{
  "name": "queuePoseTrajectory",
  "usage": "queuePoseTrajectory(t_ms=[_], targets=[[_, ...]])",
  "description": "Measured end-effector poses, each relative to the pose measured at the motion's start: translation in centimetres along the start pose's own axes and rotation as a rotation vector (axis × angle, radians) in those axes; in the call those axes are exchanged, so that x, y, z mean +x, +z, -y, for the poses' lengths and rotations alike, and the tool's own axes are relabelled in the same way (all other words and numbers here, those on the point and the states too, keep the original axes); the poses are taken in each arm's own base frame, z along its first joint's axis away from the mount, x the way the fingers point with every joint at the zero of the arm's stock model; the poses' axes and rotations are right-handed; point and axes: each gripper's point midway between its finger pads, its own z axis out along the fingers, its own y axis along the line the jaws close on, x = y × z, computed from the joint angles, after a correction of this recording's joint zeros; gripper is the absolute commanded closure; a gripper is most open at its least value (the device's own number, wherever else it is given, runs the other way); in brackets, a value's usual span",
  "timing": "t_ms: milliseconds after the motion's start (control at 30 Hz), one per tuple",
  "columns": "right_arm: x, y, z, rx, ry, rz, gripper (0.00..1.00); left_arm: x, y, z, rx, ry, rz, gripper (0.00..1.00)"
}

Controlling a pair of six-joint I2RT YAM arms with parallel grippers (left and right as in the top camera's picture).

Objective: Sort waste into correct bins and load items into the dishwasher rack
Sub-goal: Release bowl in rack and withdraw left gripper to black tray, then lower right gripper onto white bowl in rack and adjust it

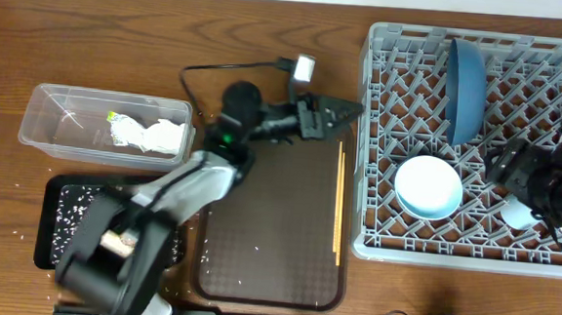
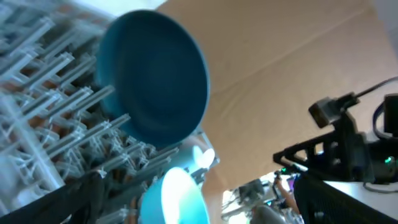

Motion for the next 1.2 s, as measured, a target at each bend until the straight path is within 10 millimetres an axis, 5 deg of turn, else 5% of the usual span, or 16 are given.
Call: queuePoseTrajectory(t_ms=[200, 400, 667, 1000, 1200], targets=[[1.0, 1.9, 0.4, 0.031, 0.013, -0.117, 0.28, -0.4, -5.6, 0.1, -0.235, -0.076, -0.014, 0.02], [1.0, 4.8, 1.2, 0.091, 0.026, -0.222, 0.28, 0.2, -14.9, -1.7, -0.616, -0.138, 0.052, 0.02], [3.6, 9.4, 2.6, 0.128, 0.021, -0.387, 0.33, 1.2, -24.3, -3.2, -1.027, -0.112, 0.087, 0.02], [3.6, 11.4, 1.5, 0.046, -0.018, -0.377, 0.33, 1.1, -33.1, -5.3, -1.27, -0.22, 0.198, 0.02], [4.9, 13.6, 1.0, 0.023, -0.048, -0.384, 0.44, 1.0, -35.7, -5.6, -1.332, -0.257, 0.252, 0.02]])
